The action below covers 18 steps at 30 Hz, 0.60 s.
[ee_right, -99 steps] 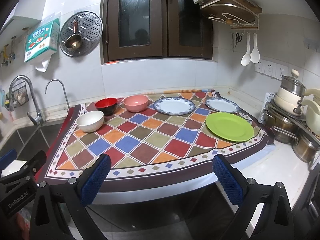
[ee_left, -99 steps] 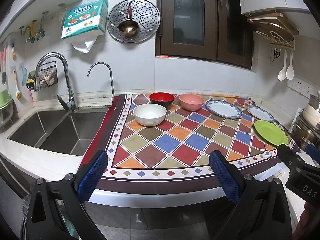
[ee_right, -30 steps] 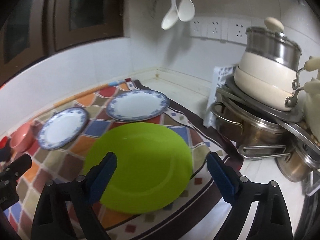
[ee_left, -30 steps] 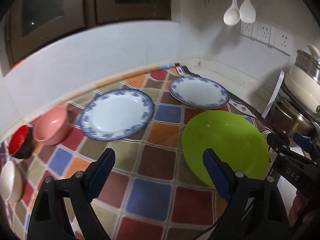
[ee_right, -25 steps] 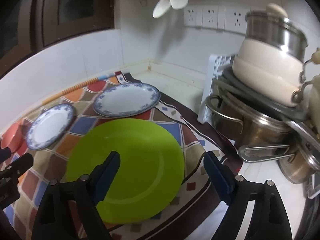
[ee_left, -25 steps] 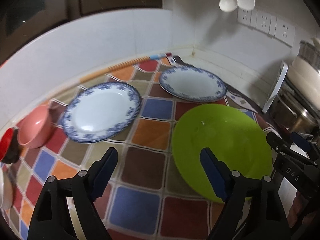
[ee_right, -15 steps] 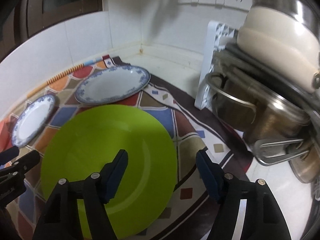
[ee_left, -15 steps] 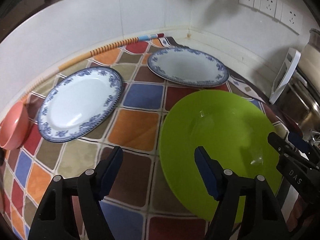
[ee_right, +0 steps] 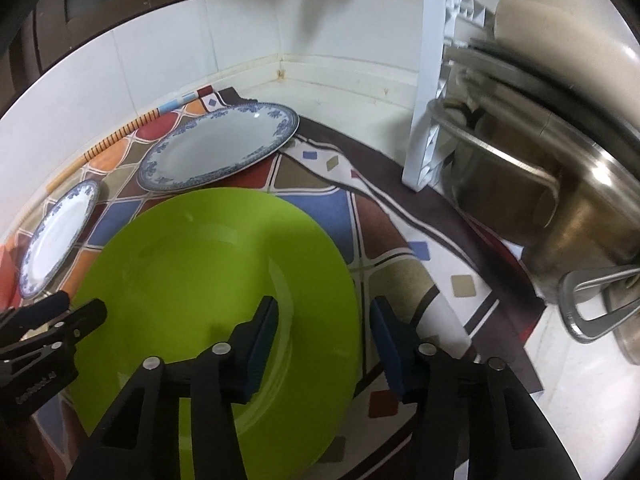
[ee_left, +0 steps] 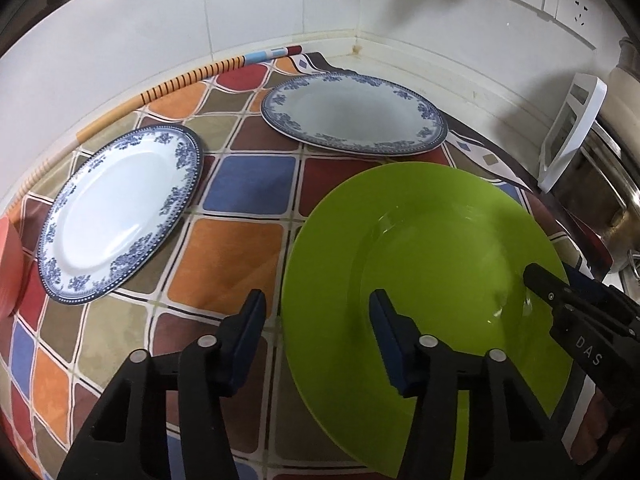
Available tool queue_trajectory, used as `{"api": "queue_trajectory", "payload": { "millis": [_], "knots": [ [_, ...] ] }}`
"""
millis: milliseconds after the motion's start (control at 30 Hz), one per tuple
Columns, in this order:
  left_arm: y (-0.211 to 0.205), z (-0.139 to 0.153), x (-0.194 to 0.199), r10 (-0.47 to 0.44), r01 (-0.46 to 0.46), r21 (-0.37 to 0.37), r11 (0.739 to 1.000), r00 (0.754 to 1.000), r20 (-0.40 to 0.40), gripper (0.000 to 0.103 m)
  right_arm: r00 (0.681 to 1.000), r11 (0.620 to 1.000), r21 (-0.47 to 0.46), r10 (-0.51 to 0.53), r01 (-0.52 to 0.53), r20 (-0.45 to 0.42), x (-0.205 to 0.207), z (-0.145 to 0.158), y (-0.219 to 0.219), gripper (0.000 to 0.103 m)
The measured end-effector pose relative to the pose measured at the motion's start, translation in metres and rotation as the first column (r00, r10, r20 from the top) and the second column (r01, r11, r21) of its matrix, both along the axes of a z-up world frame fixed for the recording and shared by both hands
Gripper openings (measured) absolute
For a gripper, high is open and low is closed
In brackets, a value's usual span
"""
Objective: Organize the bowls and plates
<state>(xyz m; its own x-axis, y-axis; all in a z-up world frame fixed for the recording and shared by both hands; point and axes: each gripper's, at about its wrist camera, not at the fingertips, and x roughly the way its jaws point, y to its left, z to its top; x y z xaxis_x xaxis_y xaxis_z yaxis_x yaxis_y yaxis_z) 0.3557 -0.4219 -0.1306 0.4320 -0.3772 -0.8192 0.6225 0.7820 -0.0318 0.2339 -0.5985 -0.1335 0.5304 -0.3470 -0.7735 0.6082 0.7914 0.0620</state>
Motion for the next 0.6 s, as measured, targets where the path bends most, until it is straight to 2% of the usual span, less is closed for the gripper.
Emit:
{"api": "queue_trajectory", "payload": {
  "millis": [200, 600],
  "knots": [
    [-0.0015, -0.0032, 0.0016, -0.003, 0.003, -0.002, 1.000, 1.000, -0.014, 0.042, 1.000, 1.000, 0.016, 0.015, -0.015, -0.012, 0.0043, -0.0040, 0.0018, 0.043],
    [0.0010, -0.0015, 0.0019, 0.015, -0.015, -0.010, 1.000, 1.000, -0.012, 0.038, 0.999, 1.000, 0.017, 0.021, -0.020, -0.029, 0.0060, -0.0026, 0.0009, 0.042]
  ]
}}
